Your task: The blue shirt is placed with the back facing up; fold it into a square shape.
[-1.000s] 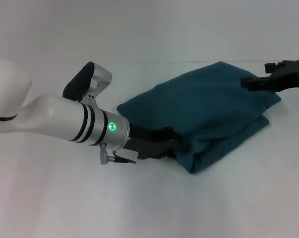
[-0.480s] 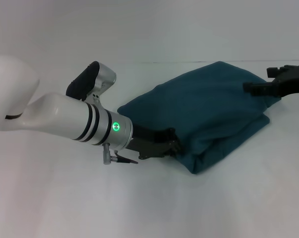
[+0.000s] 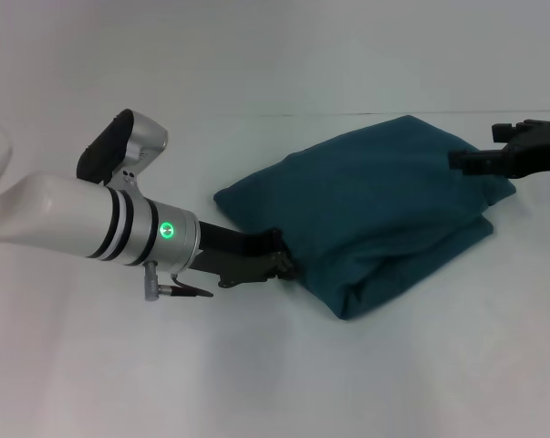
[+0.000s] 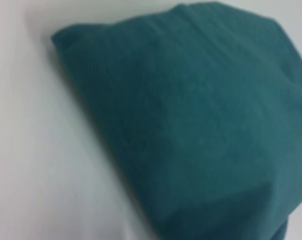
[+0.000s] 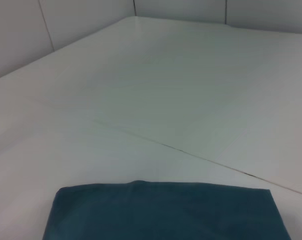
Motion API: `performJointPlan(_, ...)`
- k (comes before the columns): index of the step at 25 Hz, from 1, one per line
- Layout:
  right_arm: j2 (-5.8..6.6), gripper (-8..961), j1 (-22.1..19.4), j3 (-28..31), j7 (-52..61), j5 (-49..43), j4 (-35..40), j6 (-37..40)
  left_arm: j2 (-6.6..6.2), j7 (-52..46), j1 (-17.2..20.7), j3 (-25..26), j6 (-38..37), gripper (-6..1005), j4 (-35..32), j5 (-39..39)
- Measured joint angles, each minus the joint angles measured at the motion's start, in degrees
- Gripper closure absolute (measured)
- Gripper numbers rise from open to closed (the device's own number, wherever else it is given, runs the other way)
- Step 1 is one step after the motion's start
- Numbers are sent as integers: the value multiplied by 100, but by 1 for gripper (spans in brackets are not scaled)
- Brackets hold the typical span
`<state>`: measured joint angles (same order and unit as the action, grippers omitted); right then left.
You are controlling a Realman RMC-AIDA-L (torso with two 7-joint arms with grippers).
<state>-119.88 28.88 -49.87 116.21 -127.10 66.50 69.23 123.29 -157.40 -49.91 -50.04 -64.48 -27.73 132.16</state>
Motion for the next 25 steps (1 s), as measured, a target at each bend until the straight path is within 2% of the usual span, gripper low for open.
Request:
performJointPlan(12,8,28,-6,13,53,37,61,54,15,284,121,33,-401,946,-197,-274)
performJointPlan(20,2,27,-15,11,21,43,65,54,64,300,145,-228,-211,649,-256,-350)
performJointPlan(25,0,27,-18,7,13,46,65,59,69,300,129,-281,-48,409,-223,-313)
